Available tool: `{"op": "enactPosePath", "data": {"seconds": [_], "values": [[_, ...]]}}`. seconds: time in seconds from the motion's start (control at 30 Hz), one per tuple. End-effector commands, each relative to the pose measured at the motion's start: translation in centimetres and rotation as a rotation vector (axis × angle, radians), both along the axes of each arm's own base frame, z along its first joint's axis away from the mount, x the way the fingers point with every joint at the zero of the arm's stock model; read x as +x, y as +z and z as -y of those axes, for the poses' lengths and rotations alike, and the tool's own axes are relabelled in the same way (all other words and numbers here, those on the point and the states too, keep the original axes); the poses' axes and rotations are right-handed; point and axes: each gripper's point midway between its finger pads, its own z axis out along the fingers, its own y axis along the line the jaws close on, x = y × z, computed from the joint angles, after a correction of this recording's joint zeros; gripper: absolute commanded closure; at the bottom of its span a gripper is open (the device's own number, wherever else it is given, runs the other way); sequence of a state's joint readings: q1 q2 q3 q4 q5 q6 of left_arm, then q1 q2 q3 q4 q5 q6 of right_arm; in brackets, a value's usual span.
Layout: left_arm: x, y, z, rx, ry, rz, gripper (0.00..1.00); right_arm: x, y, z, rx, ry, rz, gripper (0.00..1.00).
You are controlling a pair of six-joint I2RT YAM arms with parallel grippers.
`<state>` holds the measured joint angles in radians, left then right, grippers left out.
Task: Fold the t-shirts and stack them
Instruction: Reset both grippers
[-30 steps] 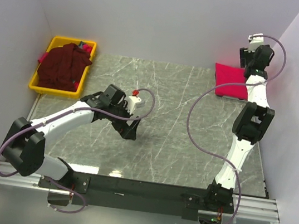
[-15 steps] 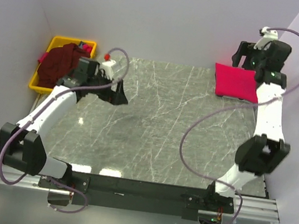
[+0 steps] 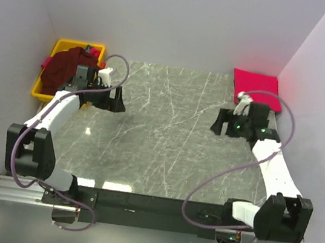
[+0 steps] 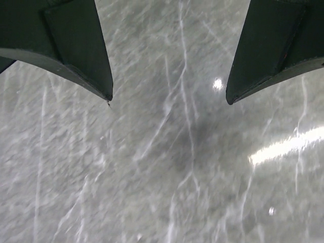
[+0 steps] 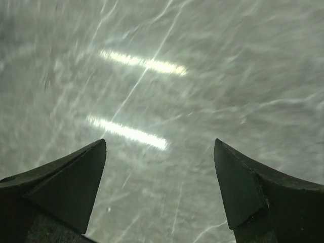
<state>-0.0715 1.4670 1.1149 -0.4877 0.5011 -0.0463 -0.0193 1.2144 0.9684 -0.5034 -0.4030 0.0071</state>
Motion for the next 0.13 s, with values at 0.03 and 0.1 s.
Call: {"op": "enactPosePath", "data": {"seconds": [0.03,0.1], "values": [[-1.01,1.42,-0.95,0.074,-0.028,0.102,0.01,-1.51,0.96,-1.61,-0.081,0.072,0.108,0.07],[-1.04,1.73,-1.72,0.106,0.008,0.118,0.01,-1.79,1.40,-1.66,-0.083,0.079,0.139,0.06]]}}
